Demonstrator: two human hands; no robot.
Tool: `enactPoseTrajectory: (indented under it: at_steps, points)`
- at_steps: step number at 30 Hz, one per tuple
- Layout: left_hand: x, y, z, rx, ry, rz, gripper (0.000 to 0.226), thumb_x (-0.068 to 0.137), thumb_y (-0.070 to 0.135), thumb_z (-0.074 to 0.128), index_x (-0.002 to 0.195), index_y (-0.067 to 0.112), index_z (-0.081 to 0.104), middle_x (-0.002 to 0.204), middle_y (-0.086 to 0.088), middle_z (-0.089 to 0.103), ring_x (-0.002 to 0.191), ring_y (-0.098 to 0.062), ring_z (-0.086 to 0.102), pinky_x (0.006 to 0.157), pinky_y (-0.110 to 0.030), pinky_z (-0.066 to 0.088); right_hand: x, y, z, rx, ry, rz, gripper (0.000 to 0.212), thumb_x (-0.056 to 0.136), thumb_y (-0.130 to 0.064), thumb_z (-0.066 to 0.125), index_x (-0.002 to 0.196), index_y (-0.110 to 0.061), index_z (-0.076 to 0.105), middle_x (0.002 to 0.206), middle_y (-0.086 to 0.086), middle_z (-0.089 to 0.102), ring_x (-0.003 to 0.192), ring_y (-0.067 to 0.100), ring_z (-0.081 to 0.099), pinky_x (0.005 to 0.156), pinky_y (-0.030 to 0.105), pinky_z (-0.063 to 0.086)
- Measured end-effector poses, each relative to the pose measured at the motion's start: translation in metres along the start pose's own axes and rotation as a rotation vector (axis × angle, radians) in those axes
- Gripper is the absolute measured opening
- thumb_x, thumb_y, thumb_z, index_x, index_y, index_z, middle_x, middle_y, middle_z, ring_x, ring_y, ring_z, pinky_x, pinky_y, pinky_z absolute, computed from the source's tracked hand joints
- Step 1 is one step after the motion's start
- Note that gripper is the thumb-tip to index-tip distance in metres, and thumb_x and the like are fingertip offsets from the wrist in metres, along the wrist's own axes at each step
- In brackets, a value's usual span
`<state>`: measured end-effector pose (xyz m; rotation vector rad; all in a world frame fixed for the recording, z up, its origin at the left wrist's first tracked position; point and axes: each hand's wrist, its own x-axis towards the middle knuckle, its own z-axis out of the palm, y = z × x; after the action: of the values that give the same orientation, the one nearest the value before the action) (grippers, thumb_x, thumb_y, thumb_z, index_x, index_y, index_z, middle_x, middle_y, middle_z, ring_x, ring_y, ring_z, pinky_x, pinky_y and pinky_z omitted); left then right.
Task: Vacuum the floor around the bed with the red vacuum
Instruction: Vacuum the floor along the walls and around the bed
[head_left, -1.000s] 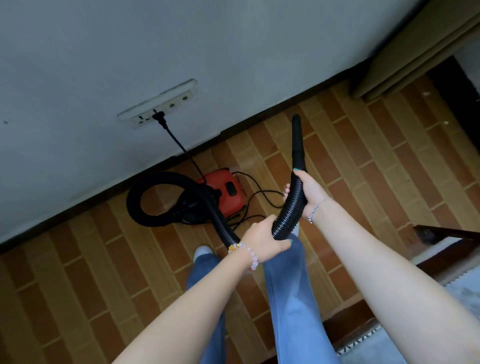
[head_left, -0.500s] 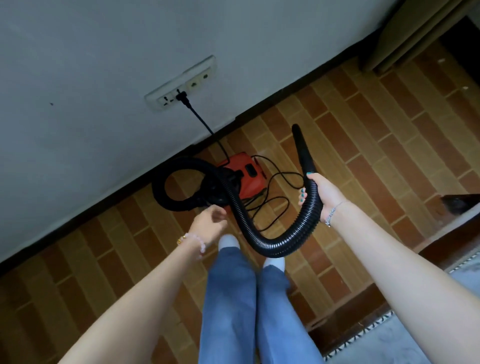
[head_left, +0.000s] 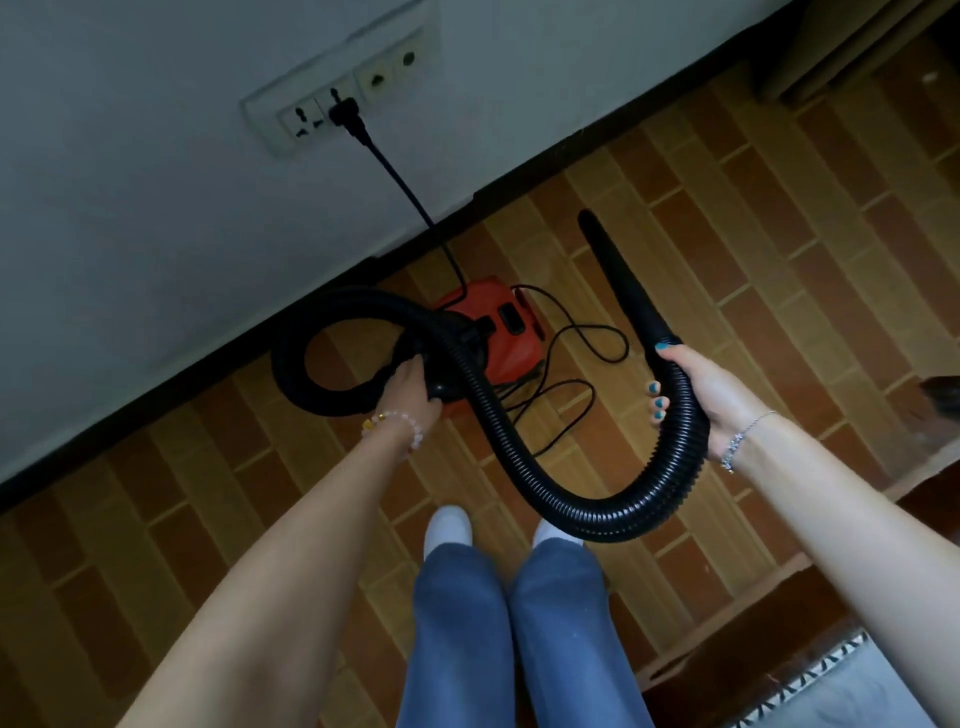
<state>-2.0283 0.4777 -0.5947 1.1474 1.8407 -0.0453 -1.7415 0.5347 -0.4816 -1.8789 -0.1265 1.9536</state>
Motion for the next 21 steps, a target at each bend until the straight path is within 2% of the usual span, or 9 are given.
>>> enactPoseTrajectory:
  at_steps: [3,7,12,15,17,21]
  points:
    - [0.02,-0.007,0.005,0.054,-0.016,-0.007,0.069,0.094,0.013,0.047,0.152,0.013,0.01,0.159,-0.006,0.011,0.143,-0.027,0.02,0.114,-0.042,0.029,0.012,0.005,-0.003,0.009,0.032,-0.006,0.031,0.094,-0.028,0.052,0.122,-0.019,0.044,0.059,0.001,0.042,0.033,0.008,0.041,0.034,0.017,0.04]
    - [0.036,-0.014,0.007,0.07,0.02,0.014,0.065,0.095,0.011,0.047,0.151,0.013,0.013,0.158,-0.005,0.01,0.141,-0.028,0.025,0.109,-0.041,0.035,0.022,0.011,-0.004,0.007,0.049,-0.008,0.039,0.093,-0.028,0.053,0.129,-0.018,0.042,0.058,0.0,0.043,0.033,0.009,0.041,0.033,0.017,0.04]
    - [0.055,-0.025,0.009,-0.058,0.09,0.026,0.054,0.094,0.011,0.053,0.144,0.01,0.033,0.149,-0.01,0.032,0.134,-0.027,0.037,0.108,-0.04,0.037,0.031,0.012,-0.003,0.021,0.054,-0.003,0.045,0.092,-0.028,0.054,0.134,-0.022,0.039,0.057,0.0,0.044,0.033,0.009,0.042,0.032,0.018,0.04]
    - [0.062,-0.027,0.012,-0.061,0.214,0.004,0.043,0.092,0.015,0.059,0.134,0.01,0.049,0.135,-0.012,0.052,0.124,-0.027,0.048,0.098,-0.041,0.045,0.036,0.011,-0.004,0.01,0.054,-0.018,0.047,0.092,-0.028,0.054,0.136,-0.022,0.038,0.057,-0.001,0.044,0.033,0.008,0.041,0.033,0.018,0.04]
    - [0.06,-0.028,0.012,-0.027,0.25,-0.007,0.042,0.091,0.015,0.061,0.132,0.01,0.052,0.13,-0.013,0.056,0.119,-0.028,0.053,0.092,-0.039,0.049,0.038,0.009,-0.003,0.004,0.068,-0.027,0.048,0.092,-0.029,0.054,0.136,-0.022,0.037,0.057,0.0,0.044,0.034,0.008,0.041,0.033,0.018,0.039]
    - [0.049,-0.029,0.019,-0.052,0.265,-0.042,0.041,0.089,0.014,0.063,0.129,0.009,0.056,0.126,-0.015,0.06,0.112,-0.029,0.059,0.09,-0.04,0.051,0.037,0.006,-0.005,0.007,0.066,-0.025,0.043,0.092,-0.031,0.054,0.131,-0.02,0.04,0.056,-0.001,0.044,0.033,0.008,0.041,0.033,0.017,0.039]
